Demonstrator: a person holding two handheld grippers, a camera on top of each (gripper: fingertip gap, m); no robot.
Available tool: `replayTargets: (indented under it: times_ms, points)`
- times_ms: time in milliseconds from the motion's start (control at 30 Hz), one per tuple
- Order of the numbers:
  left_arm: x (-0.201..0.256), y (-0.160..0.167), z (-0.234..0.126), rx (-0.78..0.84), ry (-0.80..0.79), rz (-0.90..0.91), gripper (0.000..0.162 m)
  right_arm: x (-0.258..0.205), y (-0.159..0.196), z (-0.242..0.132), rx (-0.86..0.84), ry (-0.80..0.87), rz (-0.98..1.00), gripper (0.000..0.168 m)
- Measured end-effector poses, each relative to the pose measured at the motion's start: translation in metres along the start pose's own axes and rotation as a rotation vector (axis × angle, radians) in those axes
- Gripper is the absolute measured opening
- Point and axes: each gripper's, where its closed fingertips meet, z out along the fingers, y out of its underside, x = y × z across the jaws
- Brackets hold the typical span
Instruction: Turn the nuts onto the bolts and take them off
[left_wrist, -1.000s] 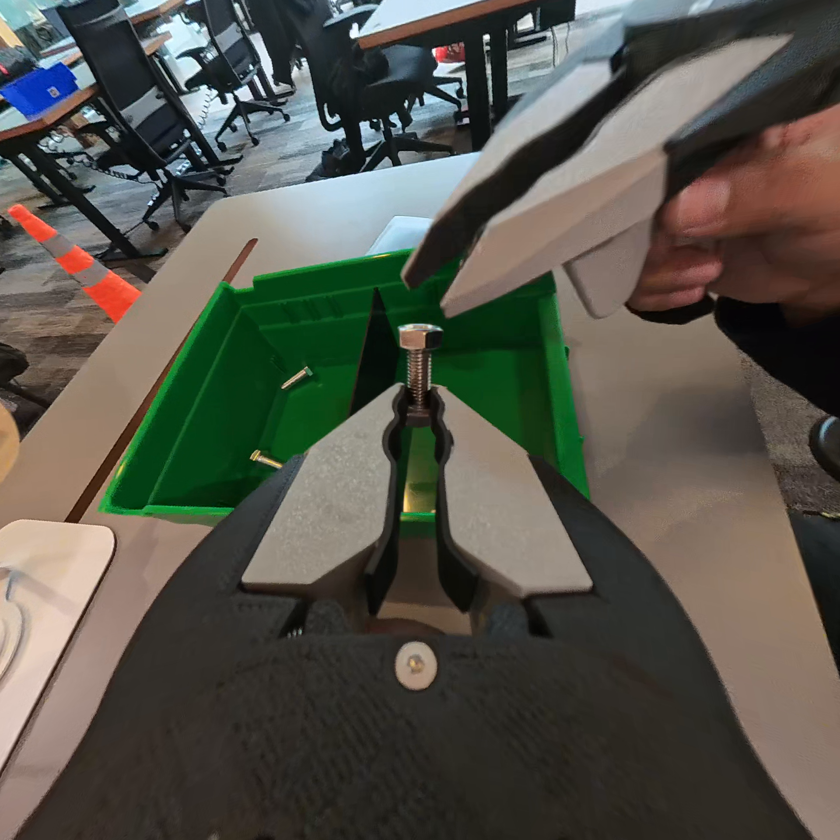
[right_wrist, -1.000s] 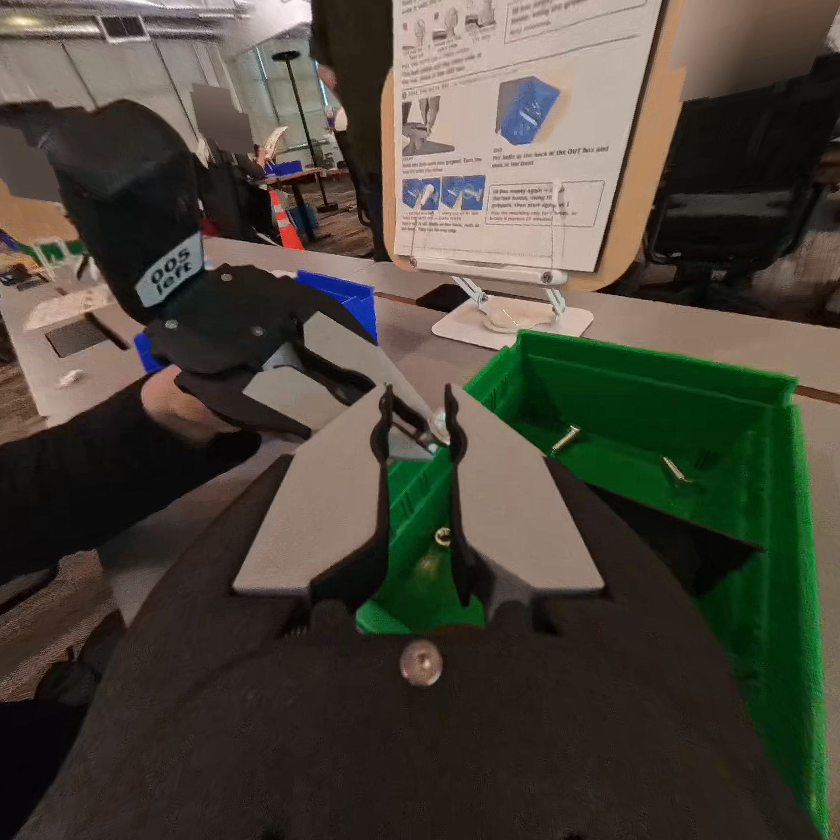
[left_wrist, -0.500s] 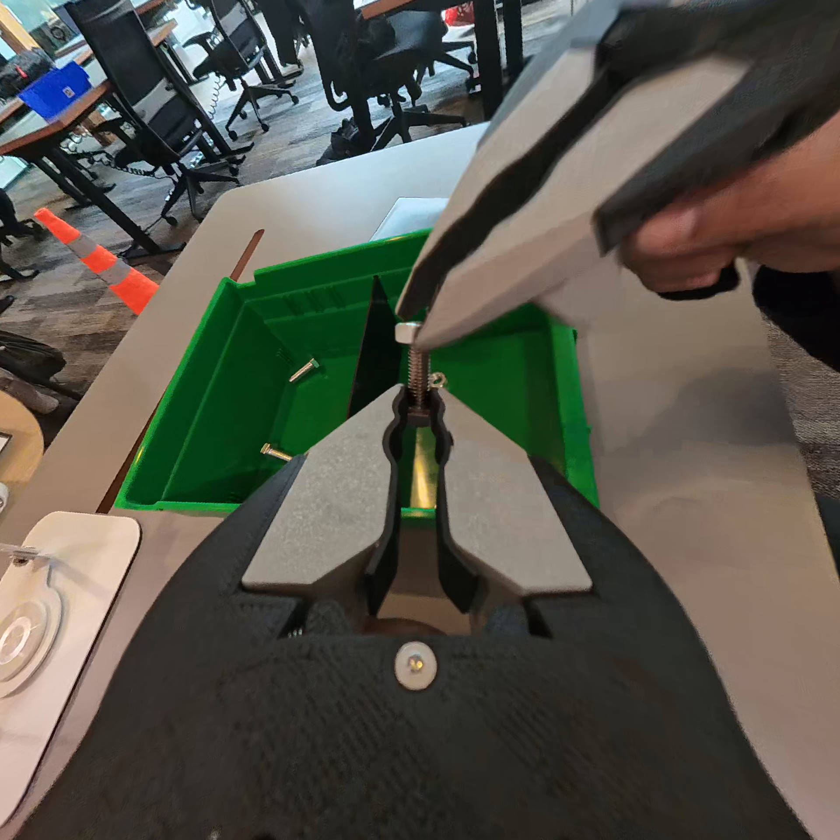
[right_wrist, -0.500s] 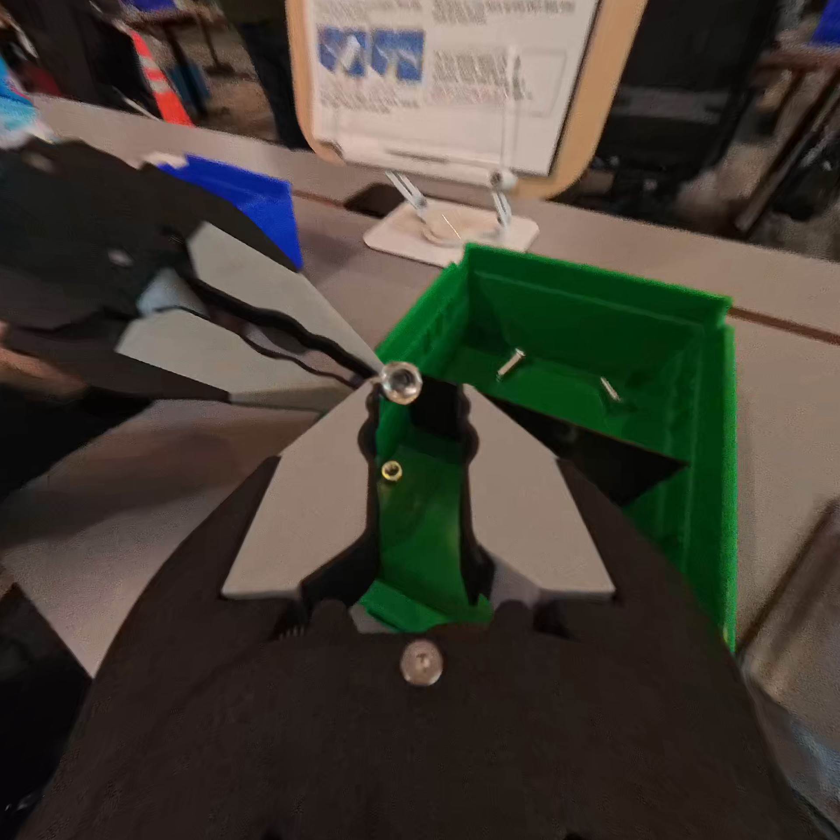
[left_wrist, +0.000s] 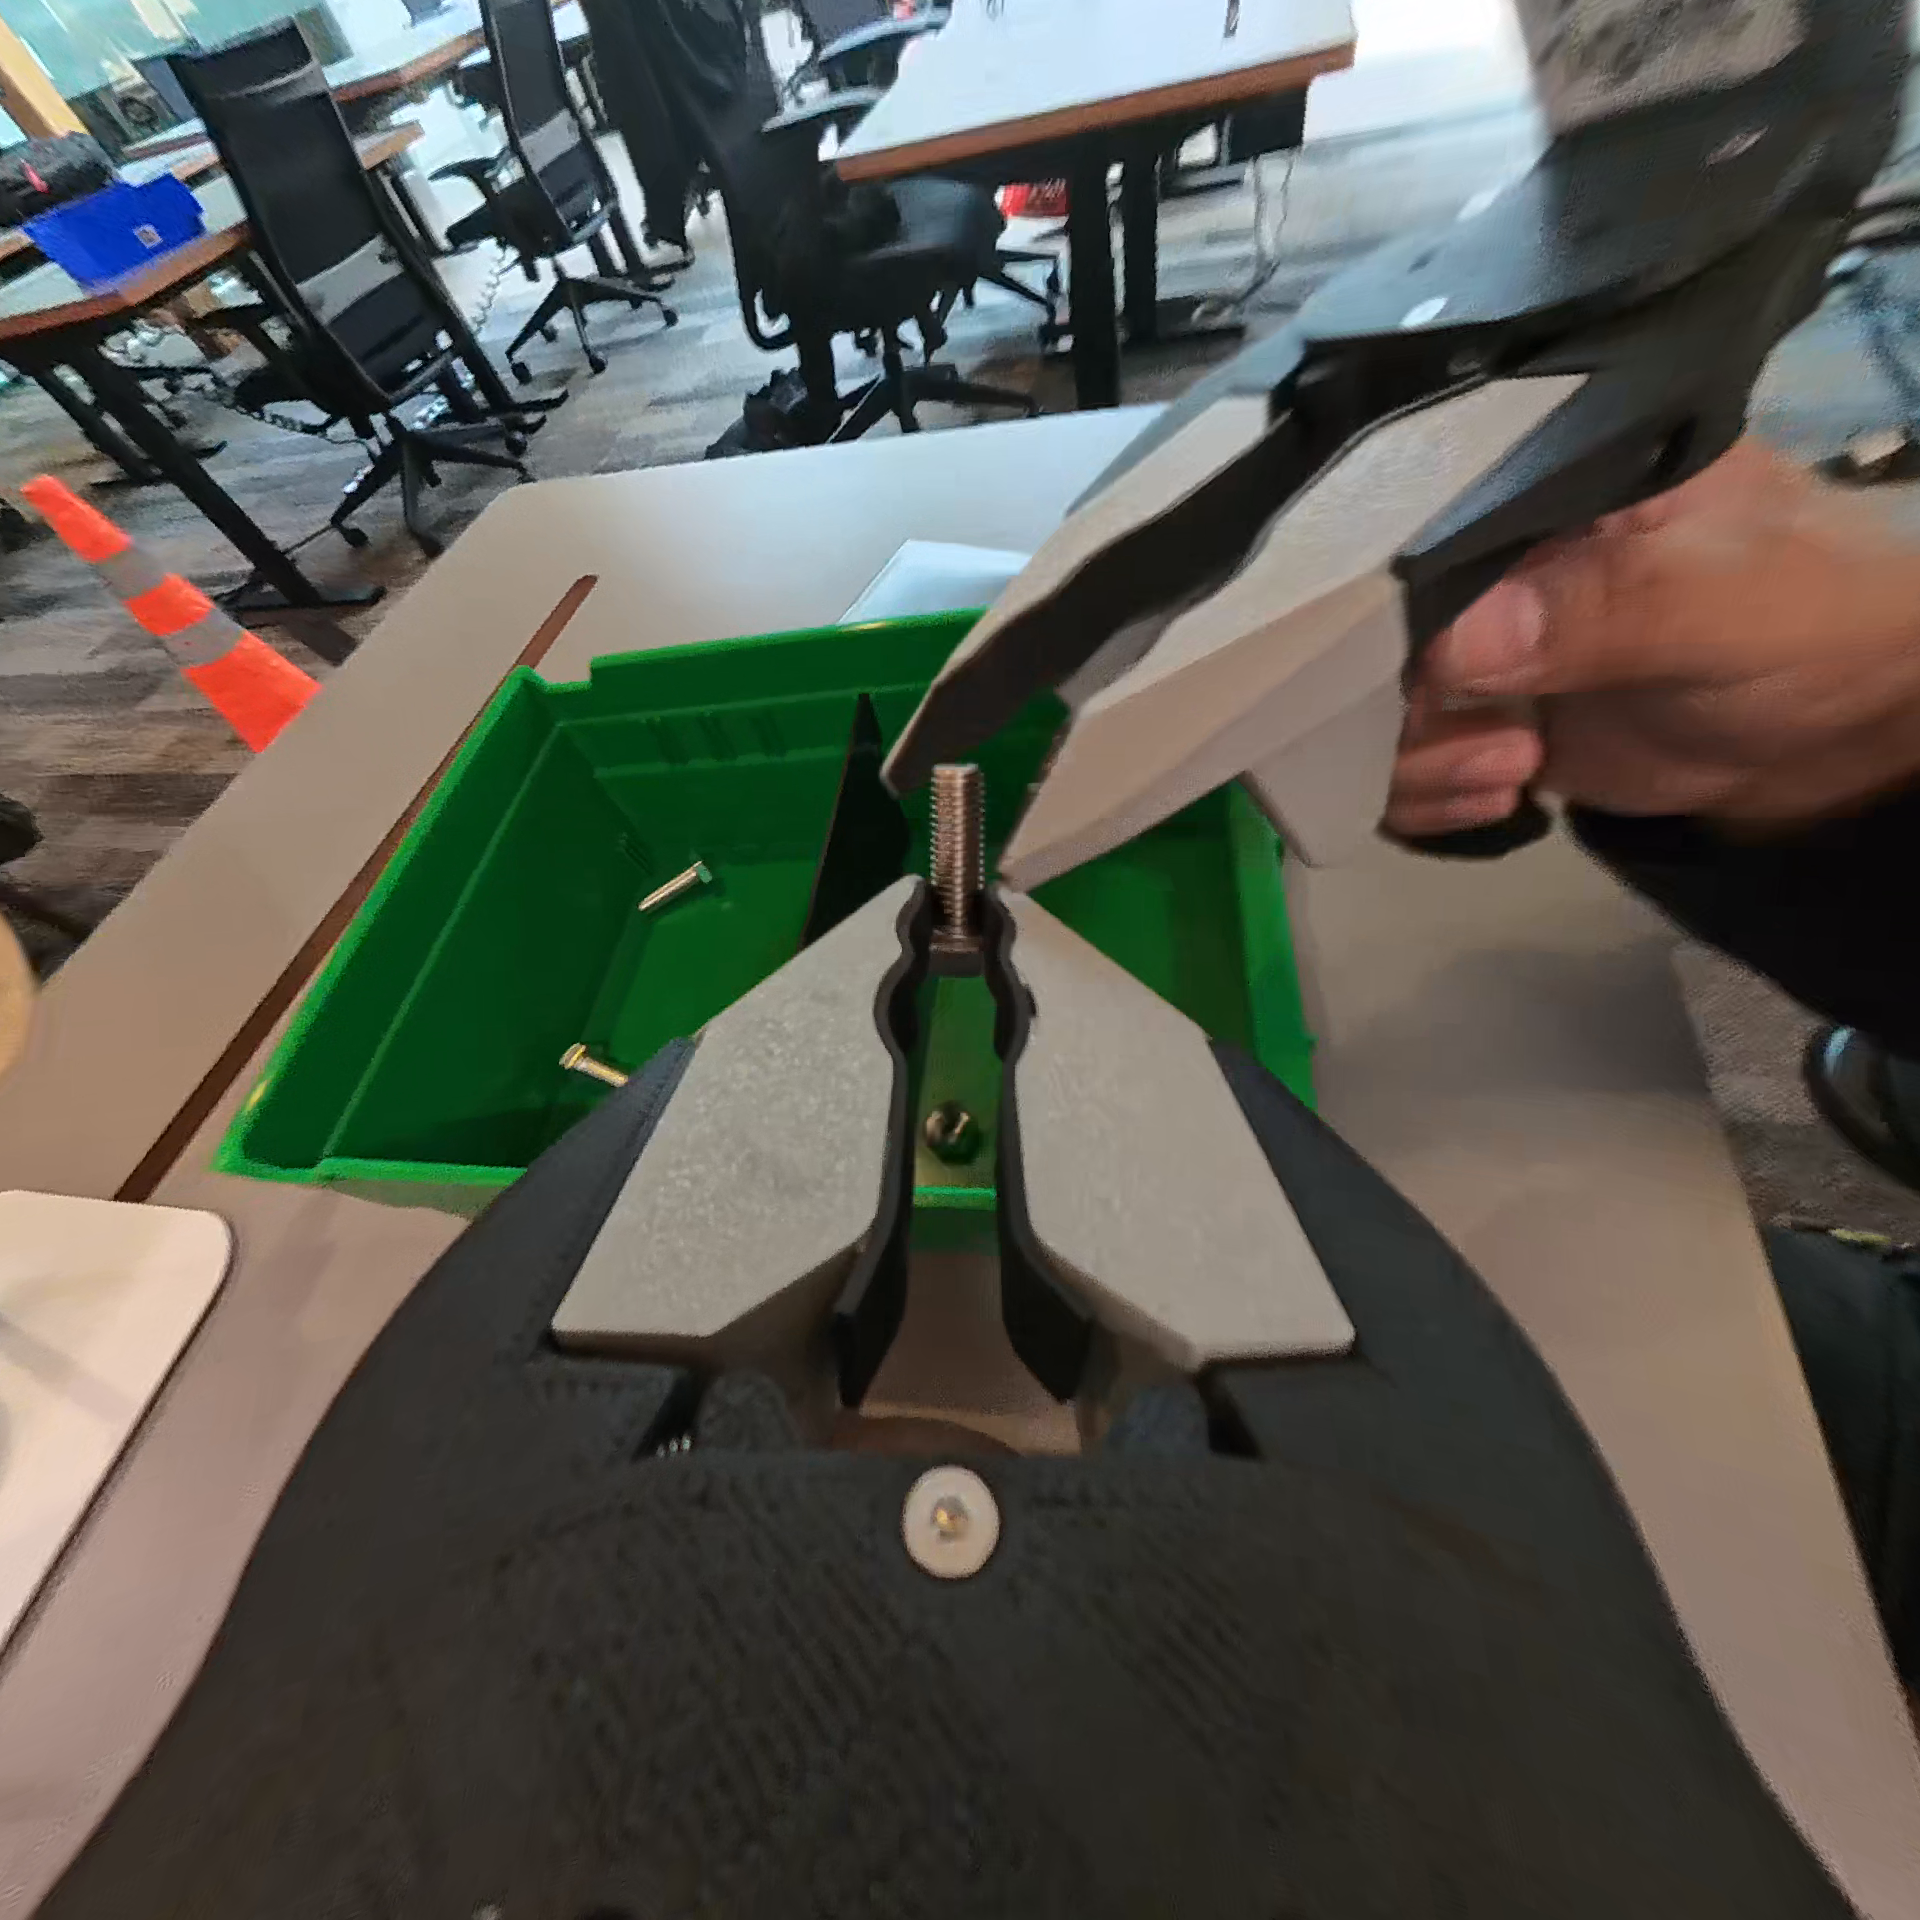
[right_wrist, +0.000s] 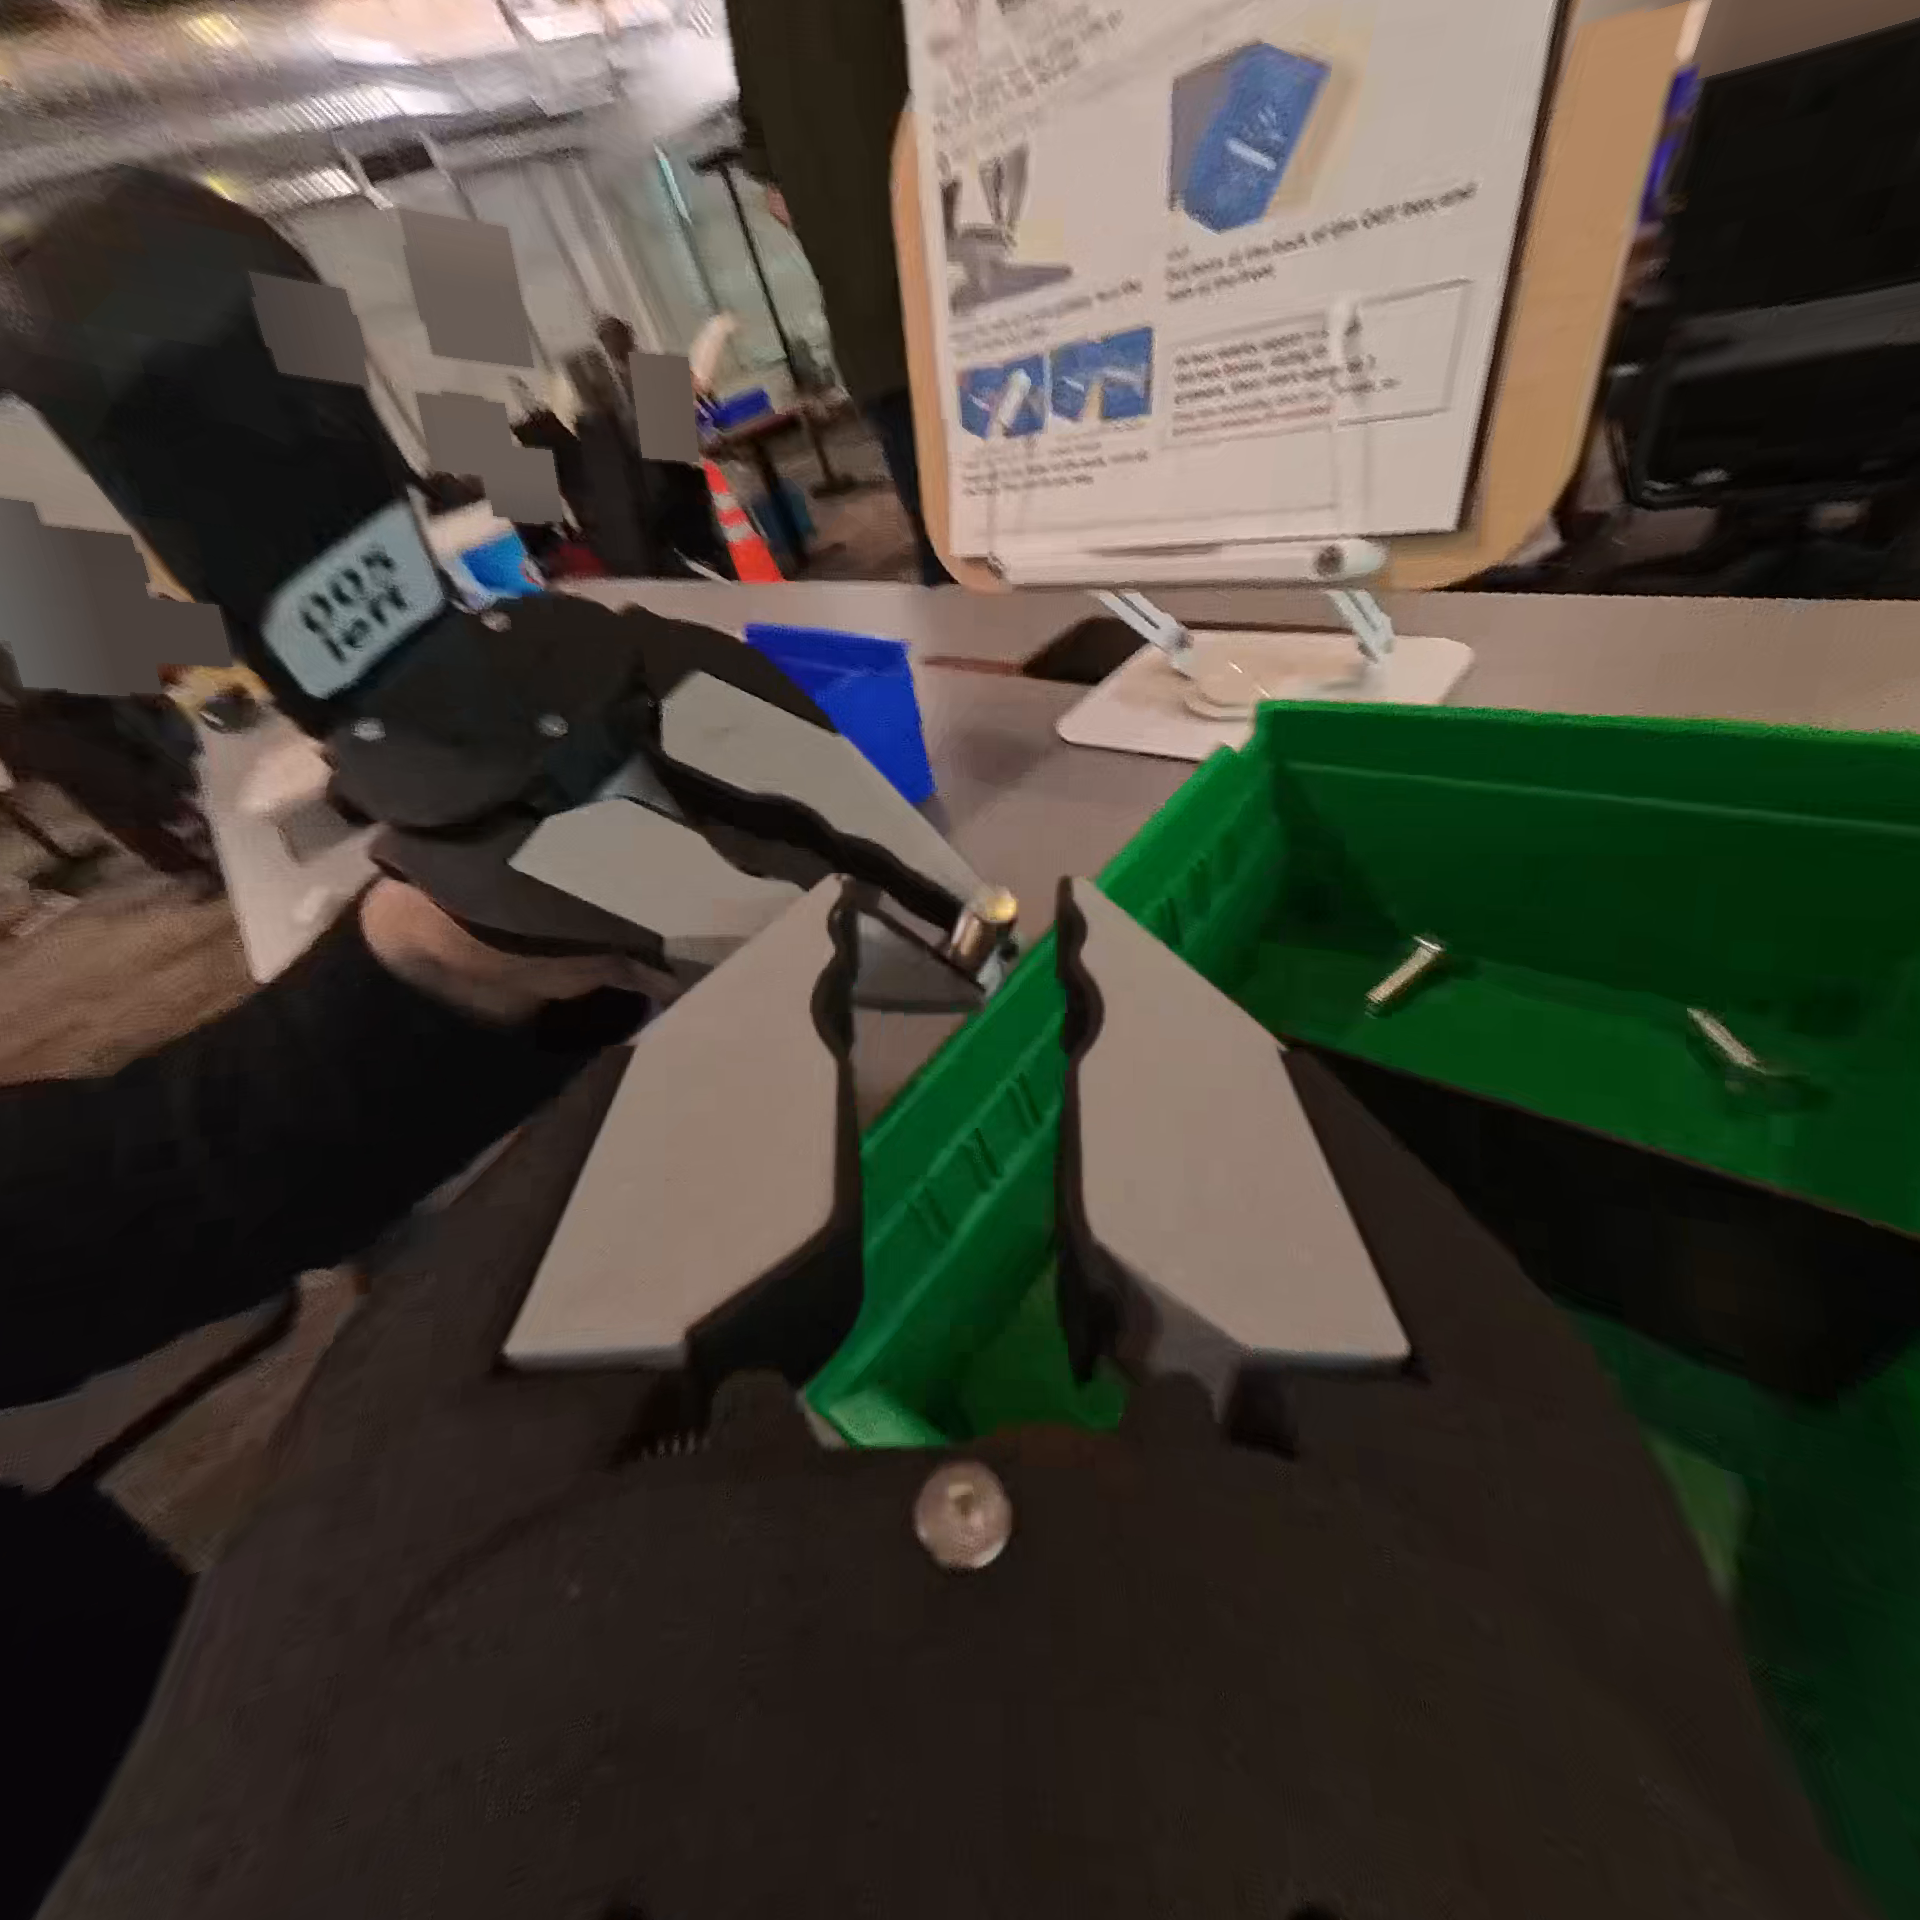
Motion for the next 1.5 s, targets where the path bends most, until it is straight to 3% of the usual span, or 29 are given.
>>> replayTargets:
  times_ms: [33,67,267,367,433,500,533,567,600,800,1033,1133,1233,1400,1500]
  points:
    - [0.002,-0.002,-0.001,0.014,0.019,-0.015,0.006,-0.001,-0.004,0.001,0.037,-0.03,0.026,0.011]
    - [0.003,-0.002,0.0,0.016,0.022,-0.025,0.006,0.003,-0.002,0.002,0.031,-0.019,0.026,0.006]
    - [-0.015,0.007,0.009,-0.01,-0.088,-0.045,0.009,0.022,-0.001,0.013,0.008,0.047,0.01,0.006]
    - [-0.04,0.008,0.001,0.003,-0.185,-0.101,0.028,0.036,-0.009,0.028,0.004,0.09,-0.017,0.006]
    - [-0.046,0.014,-0.002,-0.035,-0.181,-0.136,0.051,0.073,-0.008,0.04,-0.065,0.261,-0.093,0.006]
    - [-0.052,0.013,-0.007,-0.026,-0.196,-0.151,0.053,0.109,-0.005,0.049,-0.132,0.4,-0.154,0.007]
    - [-0.053,0.012,-0.009,-0.02,-0.197,-0.155,0.054,0.121,0.002,0.053,-0.185,0.432,-0.155,0.013]
    - [-0.053,0.011,-0.01,-0.021,-0.194,-0.155,0.054,0.127,0.01,0.054,-0.245,0.439,-0.131,0.031]
    - [-0.053,0.01,-0.012,-0.02,-0.194,-0.149,0.054,0.125,0.012,0.055,-0.266,0.424,-0.119,0.041]
    - [-0.05,0.001,-0.017,0.002,-0.192,-0.126,0.05,0.085,-0.005,0.019,-0.128,0.374,-0.157,0.037]
    - [-0.039,-0.015,-0.034,0.036,-0.195,-0.101,0.051,0.021,0.015,-0.018,-0.081,0.19,-0.105,0.036]
    - [-0.017,-0.015,-0.057,0.084,-0.158,-0.148,0.057,0.002,0.027,-0.03,-0.089,0.155,-0.124,0.035]
    - [0.012,0.006,-0.092,0.098,-0.139,-0.172,0.058,-0.014,0.049,-0.04,-0.151,0.134,-0.18,0.036]
    - [0.012,0.048,-0.203,0.066,-0.315,-0.154,0.057,-0.033,0.078,-0.054,-0.195,0.119,-0.242,0.037]
    - [0.0,0.105,-0.265,-0.081,-0.426,-0.171,0.057,-0.064,0.086,-0.052,-0.162,0.0,-0.252,0.037]
